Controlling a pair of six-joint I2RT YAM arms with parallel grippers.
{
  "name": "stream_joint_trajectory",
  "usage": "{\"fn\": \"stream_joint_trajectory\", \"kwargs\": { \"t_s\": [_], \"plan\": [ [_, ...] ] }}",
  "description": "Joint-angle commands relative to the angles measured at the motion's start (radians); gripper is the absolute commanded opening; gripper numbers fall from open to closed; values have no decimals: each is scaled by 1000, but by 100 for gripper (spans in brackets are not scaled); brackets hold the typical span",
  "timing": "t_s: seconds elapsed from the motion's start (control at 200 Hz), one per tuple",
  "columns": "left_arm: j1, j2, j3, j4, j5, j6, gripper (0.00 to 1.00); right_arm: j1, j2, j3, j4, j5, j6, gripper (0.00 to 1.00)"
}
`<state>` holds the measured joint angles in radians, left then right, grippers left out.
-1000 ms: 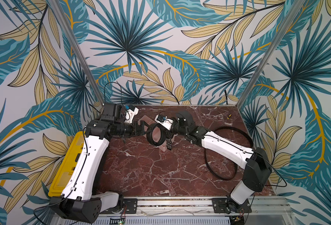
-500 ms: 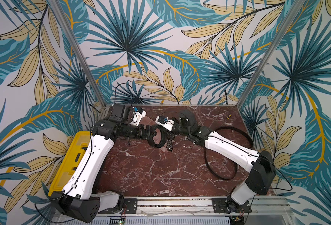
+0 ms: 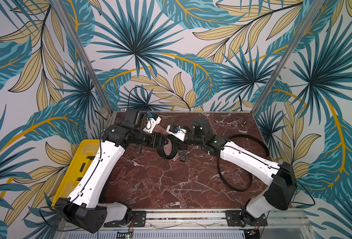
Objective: Place the belts into the storage roll
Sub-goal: Adjust the belt.
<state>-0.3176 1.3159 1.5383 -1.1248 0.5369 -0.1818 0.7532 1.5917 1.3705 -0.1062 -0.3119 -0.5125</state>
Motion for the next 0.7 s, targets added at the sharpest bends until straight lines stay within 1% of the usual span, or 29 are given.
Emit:
{"fn": "stream_joint_trajectory", "kwargs": {
  "t_s": [0.0, 0.065, 0.14, 0.18, 0.21, 0.285, 0.421, 0.521, 0.581, 0.601, 0.651, 0.696],
  "plan": [
    [-17, 10, 11, 8, -3, 10, 59, 9, -22, -13, 31, -36, 17, 0],
    [-32, 16, 12, 7, -4, 8, 45, 11, -18, -9, 31, -34, 23, 0],
    [-43, 18, 14, 7, -11, 5, 35, 11, -12, -3, 33, -23, 42, 0],
    [-45, 15, 15, 7, -19, 5, 28, 11, -8, -3, 39, -20, 49, 0],
    [-47, 16, 17, 8, -23, 5, 25, 11, -6, -1, 42, -18, 54, 0],
    [-47, 15, 26, 7, -26, 4, 20, 11, 1, 1, 61, -9, 86, 0],
    [-46, 25, 49, 0, -30, -16, 18, 11, 22, 24, 64, 2, 131, 0],
    [-48, 50, 88, -33, -33, -30, 17, 11, 29, 27, 86, 24, 188, 0],
    [-50, 76, 129, -80, -52, -27, 12, 11, 38, 34, 82, 30, 211, 0],
    [-51, 87, 146, -99, -62, -26, 11, 11, 41, 38, 82, 31, 218, 2],
    [-53, 110, 186, -136, -79, -21, 10, 11, 46, 42, 92, 46, 246, 12],
    [-53, 130, 221, -159, -92, -21, 9, 9, 49, 45, 101, 65, 273, 14]
  ]
}}
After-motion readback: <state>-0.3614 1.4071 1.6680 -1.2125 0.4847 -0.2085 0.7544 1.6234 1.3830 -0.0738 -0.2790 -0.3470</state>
